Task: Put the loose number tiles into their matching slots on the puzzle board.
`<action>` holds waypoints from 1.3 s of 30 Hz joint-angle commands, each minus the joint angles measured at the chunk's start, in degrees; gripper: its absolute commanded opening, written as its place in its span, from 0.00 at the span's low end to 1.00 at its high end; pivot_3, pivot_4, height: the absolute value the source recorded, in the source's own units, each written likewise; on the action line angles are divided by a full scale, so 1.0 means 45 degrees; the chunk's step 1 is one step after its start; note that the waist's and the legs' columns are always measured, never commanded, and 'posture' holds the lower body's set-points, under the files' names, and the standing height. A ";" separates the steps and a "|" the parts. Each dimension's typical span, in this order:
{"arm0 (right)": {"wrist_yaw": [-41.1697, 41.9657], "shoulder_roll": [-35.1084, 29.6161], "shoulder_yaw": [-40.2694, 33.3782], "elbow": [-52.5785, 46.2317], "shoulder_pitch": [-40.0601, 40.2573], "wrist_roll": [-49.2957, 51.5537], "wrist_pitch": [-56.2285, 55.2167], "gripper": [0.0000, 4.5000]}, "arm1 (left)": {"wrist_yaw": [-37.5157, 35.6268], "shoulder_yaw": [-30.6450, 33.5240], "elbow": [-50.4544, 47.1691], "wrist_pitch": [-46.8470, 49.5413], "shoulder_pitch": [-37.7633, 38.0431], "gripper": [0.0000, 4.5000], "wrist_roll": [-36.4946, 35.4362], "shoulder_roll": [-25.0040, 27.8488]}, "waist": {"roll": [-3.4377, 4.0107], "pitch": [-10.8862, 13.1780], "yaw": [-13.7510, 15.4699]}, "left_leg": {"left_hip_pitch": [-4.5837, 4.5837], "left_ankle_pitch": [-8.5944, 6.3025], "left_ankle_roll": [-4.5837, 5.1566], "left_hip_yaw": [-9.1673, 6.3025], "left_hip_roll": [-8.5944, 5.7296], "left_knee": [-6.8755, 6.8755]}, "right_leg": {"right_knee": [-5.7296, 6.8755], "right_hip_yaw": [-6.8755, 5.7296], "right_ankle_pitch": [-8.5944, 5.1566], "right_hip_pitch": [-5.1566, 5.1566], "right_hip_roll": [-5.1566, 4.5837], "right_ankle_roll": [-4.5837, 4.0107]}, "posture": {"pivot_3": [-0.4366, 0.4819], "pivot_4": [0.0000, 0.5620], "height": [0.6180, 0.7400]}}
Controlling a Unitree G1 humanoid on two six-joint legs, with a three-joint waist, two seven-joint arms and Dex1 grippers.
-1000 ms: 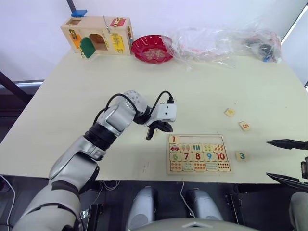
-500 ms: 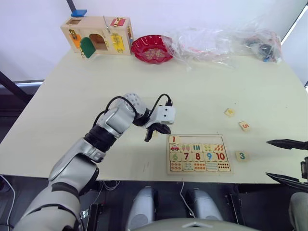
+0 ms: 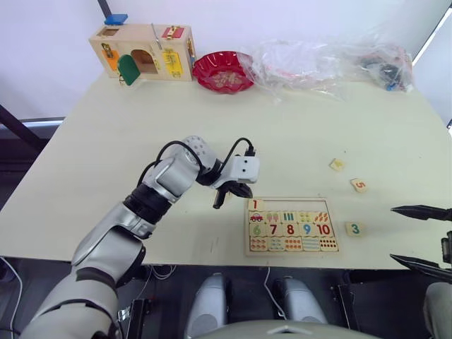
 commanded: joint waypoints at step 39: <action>-0.1255 0.0769 -0.0180 -0.0433 -0.0076 0.0043 -0.0122 1.00 | 0.1019 0.3296 -0.1661 0.2078 0.1162 0.01 -0.2152 0.0231 | 0.0002 0.0000 -0.0037 | 0.0000 0.0000 0.0000 -0.0005 0.0007 -0.0002 | 0.0003 -0.0005 0.0000 -0.0001 0.0000 0.0000 | 0.48 0.27 1.00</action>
